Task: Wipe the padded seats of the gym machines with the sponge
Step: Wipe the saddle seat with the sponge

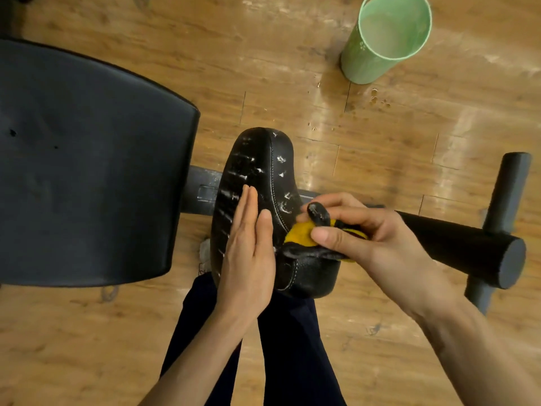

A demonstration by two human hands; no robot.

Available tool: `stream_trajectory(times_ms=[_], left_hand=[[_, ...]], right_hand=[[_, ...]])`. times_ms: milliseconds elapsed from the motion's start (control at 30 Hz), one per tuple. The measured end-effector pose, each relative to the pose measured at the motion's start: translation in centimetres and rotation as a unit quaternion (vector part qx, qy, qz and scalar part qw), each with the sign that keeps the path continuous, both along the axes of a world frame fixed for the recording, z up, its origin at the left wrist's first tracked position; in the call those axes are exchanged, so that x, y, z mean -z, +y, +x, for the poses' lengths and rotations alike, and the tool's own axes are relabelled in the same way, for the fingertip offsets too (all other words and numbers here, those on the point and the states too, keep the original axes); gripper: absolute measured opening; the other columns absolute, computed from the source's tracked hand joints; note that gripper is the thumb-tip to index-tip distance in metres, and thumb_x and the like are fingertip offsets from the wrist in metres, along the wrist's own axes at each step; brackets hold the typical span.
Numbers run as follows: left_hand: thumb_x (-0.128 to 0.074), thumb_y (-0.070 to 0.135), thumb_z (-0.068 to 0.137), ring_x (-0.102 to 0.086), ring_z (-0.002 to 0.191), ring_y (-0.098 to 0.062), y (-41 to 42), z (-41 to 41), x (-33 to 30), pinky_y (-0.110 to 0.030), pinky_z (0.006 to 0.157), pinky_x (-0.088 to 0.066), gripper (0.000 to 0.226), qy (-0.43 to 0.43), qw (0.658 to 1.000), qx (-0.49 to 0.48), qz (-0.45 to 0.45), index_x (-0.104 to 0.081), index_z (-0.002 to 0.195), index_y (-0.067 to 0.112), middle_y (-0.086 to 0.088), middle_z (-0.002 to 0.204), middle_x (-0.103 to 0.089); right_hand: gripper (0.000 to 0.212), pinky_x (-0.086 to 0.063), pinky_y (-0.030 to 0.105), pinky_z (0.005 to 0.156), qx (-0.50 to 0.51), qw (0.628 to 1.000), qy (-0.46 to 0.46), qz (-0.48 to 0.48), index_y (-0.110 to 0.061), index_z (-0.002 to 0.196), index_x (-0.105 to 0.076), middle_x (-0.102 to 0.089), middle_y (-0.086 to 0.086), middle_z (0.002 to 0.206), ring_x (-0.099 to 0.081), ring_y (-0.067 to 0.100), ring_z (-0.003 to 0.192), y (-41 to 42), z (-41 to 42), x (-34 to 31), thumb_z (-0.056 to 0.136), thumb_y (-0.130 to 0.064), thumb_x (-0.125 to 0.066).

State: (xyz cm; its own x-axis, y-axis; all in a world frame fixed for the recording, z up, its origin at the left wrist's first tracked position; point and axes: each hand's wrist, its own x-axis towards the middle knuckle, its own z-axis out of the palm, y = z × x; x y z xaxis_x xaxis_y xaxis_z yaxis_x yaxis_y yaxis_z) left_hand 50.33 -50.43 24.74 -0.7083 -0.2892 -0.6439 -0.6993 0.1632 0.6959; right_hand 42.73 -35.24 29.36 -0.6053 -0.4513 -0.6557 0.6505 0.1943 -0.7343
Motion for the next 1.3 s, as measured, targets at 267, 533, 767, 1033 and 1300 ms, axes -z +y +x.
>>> stream_trajectory(times_ms=[267,533,767,1033,1300], left_hand=[[-0.023,0.04,0.104,-0.011,0.138,0.02,0.1,0.3,0.1,-0.004,0.109,-0.011,0.048,0.003,1.0,0.005,-0.027,-0.02,0.152,0.036,0.027,0.157,-0.017],[-0.019,0.046,0.096,-0.01,0.137,0.022,0.2,0.1,0.1,0.0,0.109,-0.009,0.056,-0.003,0.999,0.016,-0.043,-0.018,0.151,0.036,0.029,0.156,-0.016],[-0.022,0.043,0.098,-0.011,0.138,0.021,0.3,0.3,0.1,0.001,0.108,-0.009,0.055,0.002,0.999,0.006,-0.044,-0.021,0.152,0.033,0.028,0.156,-0.017],[-0.021,0.045,0.097,-0.008,0.137,0.023,0.3,0.0,0.0,0.001,0.108,-0.007,0.055,-0.003,0.999,0.007,-0.036,-0.018,0.151,0.037,0.033,0.154,-0.015],[-0.015,0.05,0.098,-0.004,0.137,0.023,0.3,-0.1,-0.1,-0.004,0.113,-0.007,0.052,-0.015,1.0,0.005,-0.023,-0.013,0.15,0.042,0.038,0.153,-0.009]], right_hand=[[0.021,-0.05,0.019,0.092,-0.041,0.999,-0.008,0.014,-0.008,0.102,-0.076,-0.064,0.004,0.113,-0.063,0.011,0.105,-0.1,-1.3,3.0,0.082,-0.014,-0.069],[0.02,-0.047,0.021,0.097,-0.07,0.997,0.029,0.014,-0.002,0.101,-0.074,-0.063,0.003,0.112,-0.061,0.011,0.108,-1.5,-2.8,5.4,0.081,-0.004,-0.07],[0.024,-0.048,0.021,0.094,-0.076,0.996,-0.013,-0.036,-0.002,0.099,-0.075,-0.065,0.007,0.103,-0.063,0.013,0.101,0.7,-2.3,4.1,0.076,-0.008,-0.07],[0.025,-0.045,0.038,0.101,-0.039,0.979,0.187,0.077,-0.028,0.094,-0.075,-0.064,0.0,0.102,-0.058,0.019,0.108,-3.8,-3.8,9.0,0.079,-0.008,-0.075],[0.025,-0.048,0.039,0.099,-0.045,0.988,0.145,0.037,-0.026,0.092,-0.078,-0.066,0.0,0.1,-0.061,0.018,0.104,-3.2,-4.3,8.5,0.075,-0.008,-0.076]])
